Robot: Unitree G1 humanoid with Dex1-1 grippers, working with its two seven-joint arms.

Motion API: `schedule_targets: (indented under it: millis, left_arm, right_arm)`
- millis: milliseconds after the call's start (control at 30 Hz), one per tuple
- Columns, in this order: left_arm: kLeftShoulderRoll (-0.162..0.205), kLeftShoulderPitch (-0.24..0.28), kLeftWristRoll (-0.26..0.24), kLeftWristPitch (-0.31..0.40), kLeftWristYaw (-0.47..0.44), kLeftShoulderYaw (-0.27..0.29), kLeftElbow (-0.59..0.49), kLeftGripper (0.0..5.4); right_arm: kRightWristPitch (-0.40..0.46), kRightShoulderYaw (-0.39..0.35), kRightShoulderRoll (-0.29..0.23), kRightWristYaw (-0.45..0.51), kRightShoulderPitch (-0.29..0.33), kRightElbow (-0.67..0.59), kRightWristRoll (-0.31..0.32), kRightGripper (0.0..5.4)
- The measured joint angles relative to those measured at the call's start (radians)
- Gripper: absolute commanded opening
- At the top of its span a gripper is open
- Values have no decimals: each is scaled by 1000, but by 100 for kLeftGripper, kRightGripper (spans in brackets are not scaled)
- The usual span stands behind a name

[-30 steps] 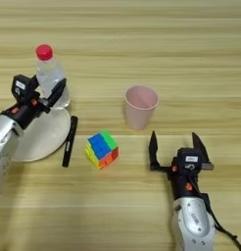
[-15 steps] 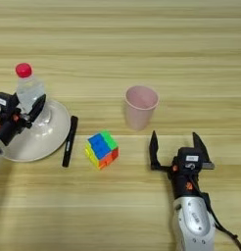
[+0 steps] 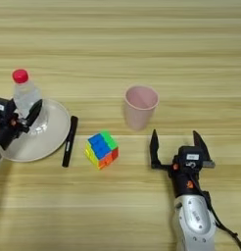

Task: Move the objects on the table

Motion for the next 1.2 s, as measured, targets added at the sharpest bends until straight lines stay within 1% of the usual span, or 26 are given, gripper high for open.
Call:
schedule_targets:
  millis: [67,100,133,233,533,800,833,1200]
  left_arm:
    - [0,0,0,-9,1,0,7,302]
    - [0,0,1,-11,2,-1,9,338]
    - [0,0,1,-12,3,-1,10,339]
    - [0,1,3,-14,7,-4,11,376]
    - [1,16,4,-15,9,-20,10,456]
    - [2,16,4,-14,10,-22,-1,532]
    - [2,17,4,-14,9,-22,-2,539]
    - [14,39,3,0,9,-27,-55,539]
  right_arm:
    - [0,0,0,0,0,0,0,540]
    - [0,0,-1,0,0,0,0,540]
    - [0,0,-1,0,0,0,0,540]
    - [0,0,-1,0,0,0,0,540]
    - [0,0,-1,0,0,0,0,540]
    - [0,0,-1,0,0,0,0,540]
    - [0,0,-1,0,0,0,0,540]
    - [0,3,-1,2,1,-6,0,540]
